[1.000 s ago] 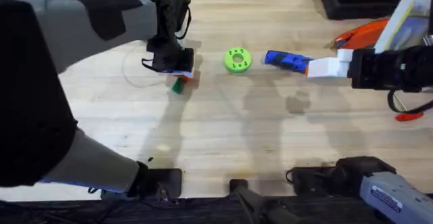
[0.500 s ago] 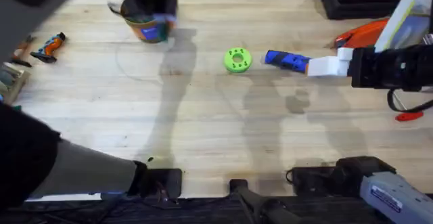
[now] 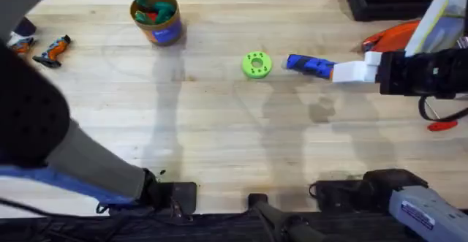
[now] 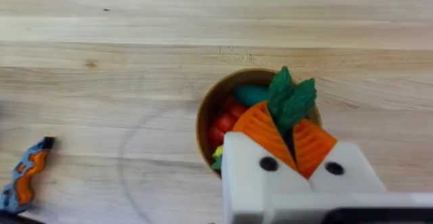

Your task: Pick up the gripper from the table and insert it into the empty holder that is missing its gripper. Then pick up a screw, insert it into the mounting hole, and use the screwdriver to tighten it. Finally, clean up the table by picking up the vegetable and placing it into the bucket.

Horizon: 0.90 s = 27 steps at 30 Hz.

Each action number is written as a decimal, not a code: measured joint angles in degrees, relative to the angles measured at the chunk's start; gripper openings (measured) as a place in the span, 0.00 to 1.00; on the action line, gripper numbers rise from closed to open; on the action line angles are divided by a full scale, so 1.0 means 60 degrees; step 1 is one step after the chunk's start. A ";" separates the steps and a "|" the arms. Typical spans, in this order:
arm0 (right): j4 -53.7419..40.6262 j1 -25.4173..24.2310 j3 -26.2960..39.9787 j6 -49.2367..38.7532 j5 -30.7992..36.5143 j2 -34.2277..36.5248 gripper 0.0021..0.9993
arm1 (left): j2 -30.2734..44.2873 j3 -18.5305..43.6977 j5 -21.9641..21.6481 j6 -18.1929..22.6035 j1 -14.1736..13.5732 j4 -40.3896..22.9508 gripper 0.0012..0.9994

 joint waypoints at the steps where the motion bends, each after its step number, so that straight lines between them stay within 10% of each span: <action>1: 0.0000 0.0000 0.0000 0.0000 0.0000 0.0000 0.99 | 0.0168 0.0000 0.0023 0.0014 -0.0005 0.0093 0.01; 6: 0.0000 0.0000 0.0000 0.0002 0.0000 0.0000 0.99 | 0.0663 -0.0015 0.0105 0.0067 -0.0067 0.0211 0.02; 13: 0.0000 0.0000 0.0000 0.0002 0.0000 0.0002 0.99 | 0.0452 -0.0018 0.0157 0.0081 -0.0063 0.0019 0.95; 27: 0.0000 0.0000 0.0000 0.0004 0.0000 0.0000 0.99 | -0.3375 -0.0018 0.0231 -0.0179 -0.0227 -0.4921 0.99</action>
